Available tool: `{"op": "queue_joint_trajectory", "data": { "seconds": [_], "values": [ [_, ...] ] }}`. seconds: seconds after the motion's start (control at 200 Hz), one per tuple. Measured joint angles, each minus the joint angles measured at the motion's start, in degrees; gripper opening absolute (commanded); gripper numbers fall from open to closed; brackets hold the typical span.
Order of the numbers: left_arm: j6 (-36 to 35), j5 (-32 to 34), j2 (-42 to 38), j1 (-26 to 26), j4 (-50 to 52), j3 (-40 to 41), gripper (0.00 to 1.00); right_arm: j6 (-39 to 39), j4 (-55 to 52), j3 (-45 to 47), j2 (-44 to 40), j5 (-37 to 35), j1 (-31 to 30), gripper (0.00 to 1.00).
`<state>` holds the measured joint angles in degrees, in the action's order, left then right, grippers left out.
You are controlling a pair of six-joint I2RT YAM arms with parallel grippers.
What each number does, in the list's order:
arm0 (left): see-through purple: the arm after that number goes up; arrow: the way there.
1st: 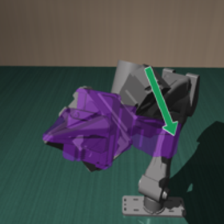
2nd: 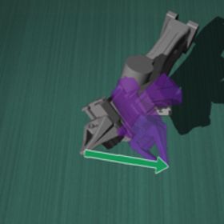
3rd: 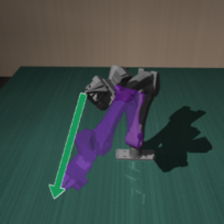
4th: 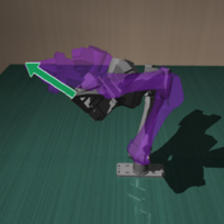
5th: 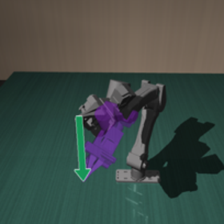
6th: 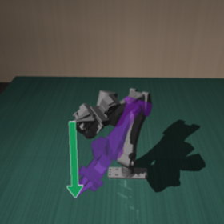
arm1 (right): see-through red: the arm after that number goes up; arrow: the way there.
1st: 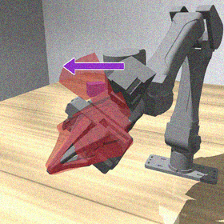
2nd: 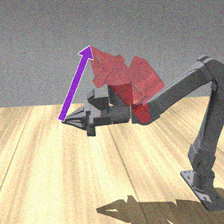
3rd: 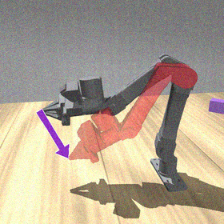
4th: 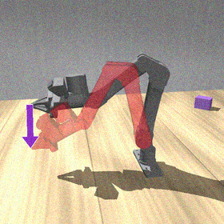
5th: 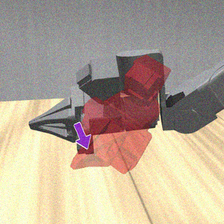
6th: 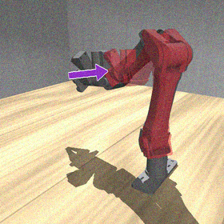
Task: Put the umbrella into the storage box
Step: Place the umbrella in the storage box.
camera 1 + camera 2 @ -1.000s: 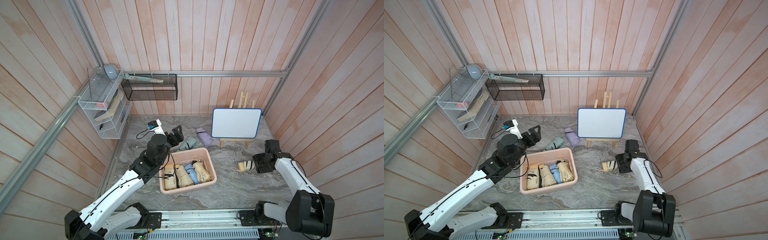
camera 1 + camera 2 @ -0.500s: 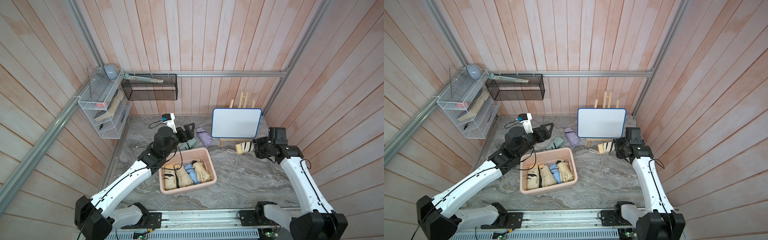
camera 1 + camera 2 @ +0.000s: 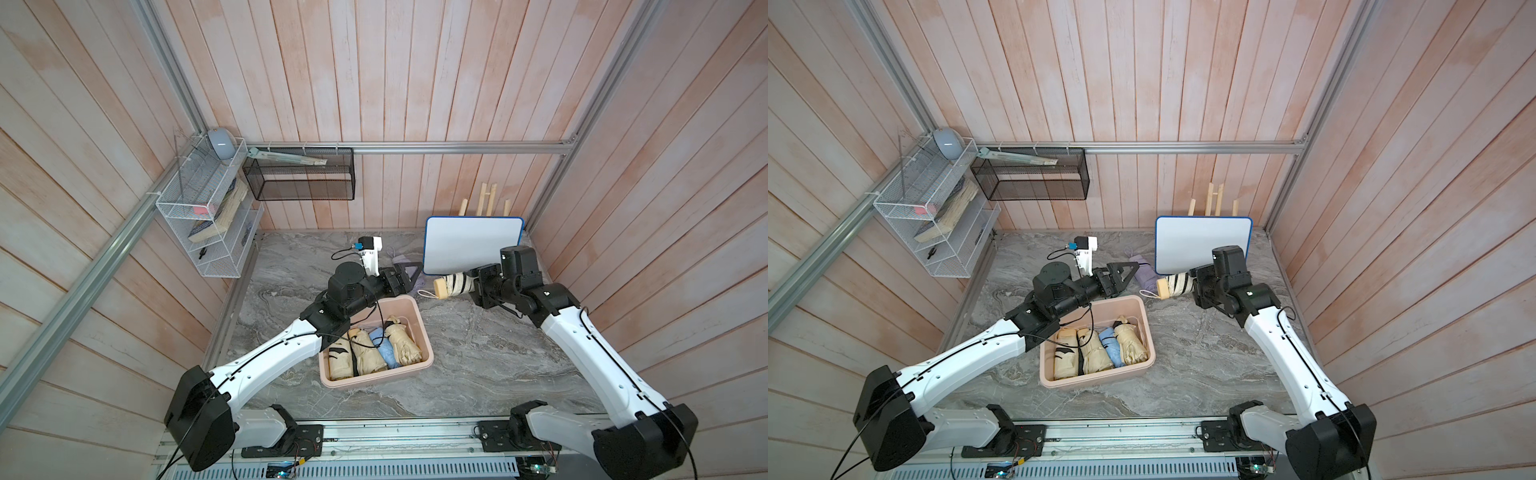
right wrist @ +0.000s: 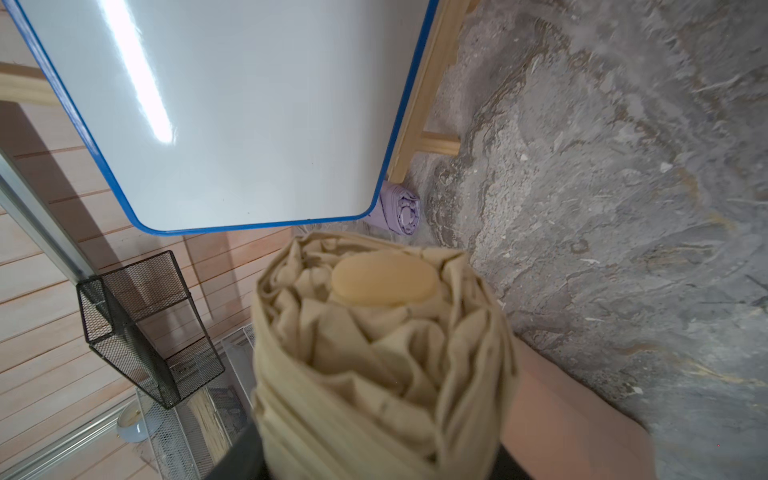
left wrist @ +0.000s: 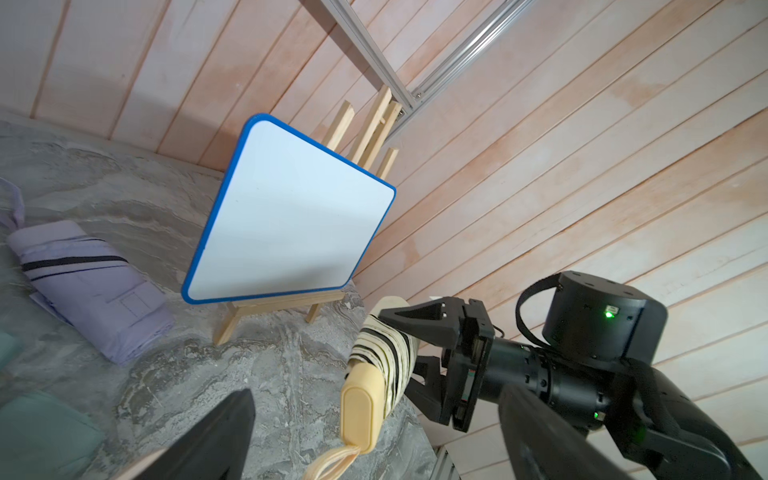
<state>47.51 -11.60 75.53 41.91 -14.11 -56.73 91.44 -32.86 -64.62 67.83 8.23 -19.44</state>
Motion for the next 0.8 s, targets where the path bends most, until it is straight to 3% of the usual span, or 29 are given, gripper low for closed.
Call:
{"op": "queue_joint_trajectory", "data": {
  "seconds": [0.325, 0.465, 0.8],
  "values": [
    [2.8, -2.4, 3.2, 0.1, -0.4, 0.4, 0.99, 5.7, 5.0, -1.8, 1.9, 0.5, -6.7, 0.5],
    [3.2, -3.8, 4.2, 0.1, -0.5, 0.4, 0.94, 7.3, 6.4, -1.9, 1.9, 0.5, -8.4, 0.5],
    [4.3, -7.1, 6.1, 0.1, -1.6, 0.4, 0.6, 10.5, 8.0, -1.8, 1.9, -0.3, -11.8, 0.5]
  ]
}}
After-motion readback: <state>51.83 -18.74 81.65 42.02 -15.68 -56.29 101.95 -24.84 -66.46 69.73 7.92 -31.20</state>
